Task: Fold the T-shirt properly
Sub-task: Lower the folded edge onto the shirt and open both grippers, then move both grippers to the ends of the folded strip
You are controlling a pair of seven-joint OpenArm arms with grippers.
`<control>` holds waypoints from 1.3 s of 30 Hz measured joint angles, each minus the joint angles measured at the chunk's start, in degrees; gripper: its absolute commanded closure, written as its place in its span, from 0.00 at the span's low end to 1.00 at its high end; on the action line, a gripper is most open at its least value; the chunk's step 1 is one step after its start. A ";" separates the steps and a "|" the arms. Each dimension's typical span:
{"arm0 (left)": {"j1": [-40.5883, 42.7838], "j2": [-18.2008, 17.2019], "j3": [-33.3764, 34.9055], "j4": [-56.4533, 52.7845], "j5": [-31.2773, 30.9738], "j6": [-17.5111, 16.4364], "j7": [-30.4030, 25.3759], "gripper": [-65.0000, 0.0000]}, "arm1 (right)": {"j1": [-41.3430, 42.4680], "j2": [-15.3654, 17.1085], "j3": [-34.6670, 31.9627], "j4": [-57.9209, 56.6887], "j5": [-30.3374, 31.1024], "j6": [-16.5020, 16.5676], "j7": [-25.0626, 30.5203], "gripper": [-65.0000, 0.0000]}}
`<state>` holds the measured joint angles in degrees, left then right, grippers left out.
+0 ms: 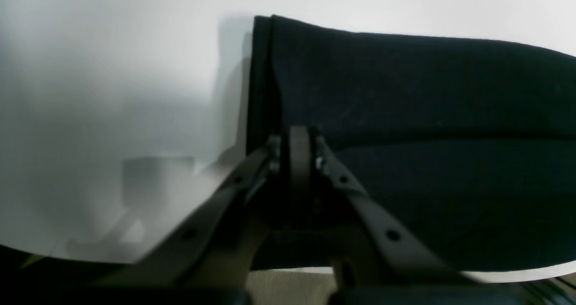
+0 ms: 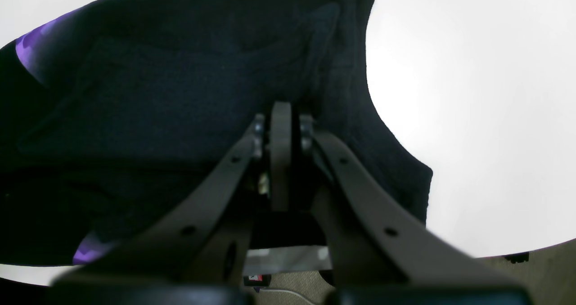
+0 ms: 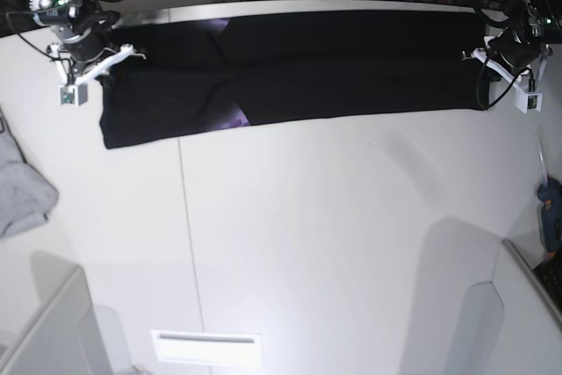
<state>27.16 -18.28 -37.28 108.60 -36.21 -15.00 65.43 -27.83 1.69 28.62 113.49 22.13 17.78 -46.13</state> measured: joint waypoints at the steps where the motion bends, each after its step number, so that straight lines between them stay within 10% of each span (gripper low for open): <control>1: 0.00 0.00 -0.02 0.00 0.00 0.02 -0.02 1.00 | 0.00 0.00 0.00 0.00 0.00 0.00 0.00 1.00; 5: 0.02 -0.02 -0.26 0.00 -0.02 0.02 -0.02 0.96 | 0.00 0.00 0.22 0.00 -0.04 0.02 -0.02 0.76; 8: 0.02 0.00 -0.46 0.00 0.20 0.02 0.00 0.65 | 0.00 0.00 0.42 0.00 -0.04 0.02 0.00 0.60; 13: 0.13 -0.02 -0.46 0.00 0.20 0.02 0.00 0.22 | 0.00 0.00 0.42 0.00 -0.04 0.02 0.31 0.59; 16: 1.11 0.02 -0.55 0.90 0.20 0.07 0.15 0.14 | 0.00 0.00 0.42 0.00 -0.02 0.00 0.46 0.59; 23: 1.97 0.57 -0.59 3.19 -0.15 0.02 -0.07 0.25 | 0.02 0.00 0.35 0.07 0.02 0.02 7.87 0.61; 28: 0.90 3.63 -0.02 2.64 0.09 0.00 0.35 1.00 | 1.55 -0.13 0.04 -0.09 -0.02 7.39 7.87 1.00; 39: -4.63 4.85 -0.20 -11.87 0.15 0.04 -0.31 1.00 | 11.69 2.14 0.63 -20.33 0.52 8.79 3.28 1.00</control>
<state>22.52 -13.43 -37.47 96.73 -36.05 -14.96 65.12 -16.14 3.84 29.26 93.17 22.65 26.57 -42.85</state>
